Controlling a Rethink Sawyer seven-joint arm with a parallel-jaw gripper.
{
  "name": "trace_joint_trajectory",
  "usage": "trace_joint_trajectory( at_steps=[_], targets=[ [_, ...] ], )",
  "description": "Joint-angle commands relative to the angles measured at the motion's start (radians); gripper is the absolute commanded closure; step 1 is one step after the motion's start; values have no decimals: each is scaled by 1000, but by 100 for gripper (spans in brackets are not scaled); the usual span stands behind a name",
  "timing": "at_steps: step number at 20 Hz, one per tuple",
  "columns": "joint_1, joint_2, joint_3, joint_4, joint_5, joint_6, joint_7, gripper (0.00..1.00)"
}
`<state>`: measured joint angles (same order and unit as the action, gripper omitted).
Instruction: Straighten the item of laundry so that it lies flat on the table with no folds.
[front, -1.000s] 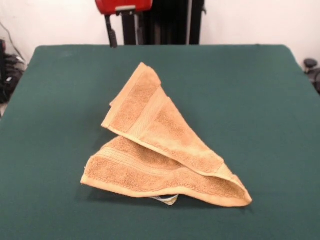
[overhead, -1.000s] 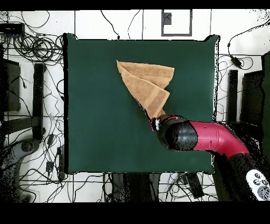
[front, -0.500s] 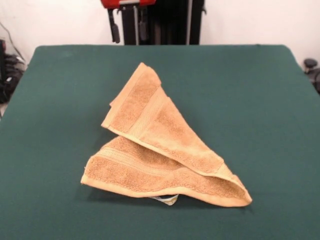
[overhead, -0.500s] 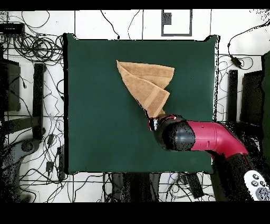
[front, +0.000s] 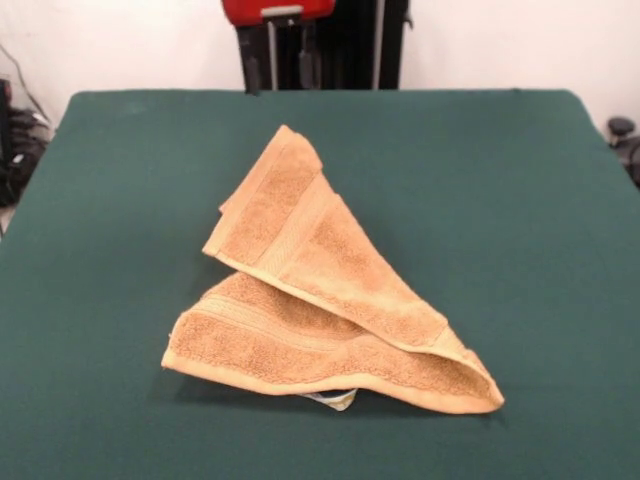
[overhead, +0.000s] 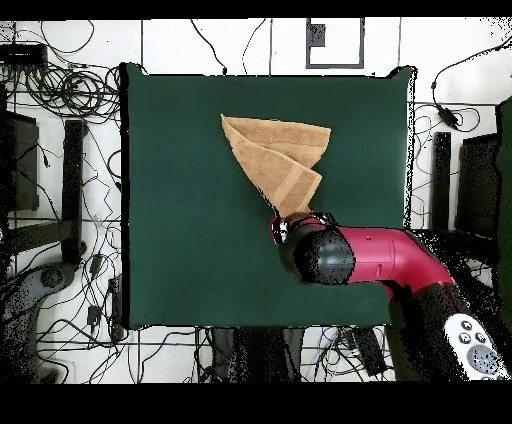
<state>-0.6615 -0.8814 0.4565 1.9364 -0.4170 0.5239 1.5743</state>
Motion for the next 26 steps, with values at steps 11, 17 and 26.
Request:
trace_joint_trajectory(
  at_steps=[11, 17, 26],
  targets=[
    [142, 233, -129, 25, -118, -302, 142, 0],
    [102, 237, -103, 40, -90, -293, 102, 0],
    [8, 254, -45, 68, -78, -276, 63, 0]
  ],
)
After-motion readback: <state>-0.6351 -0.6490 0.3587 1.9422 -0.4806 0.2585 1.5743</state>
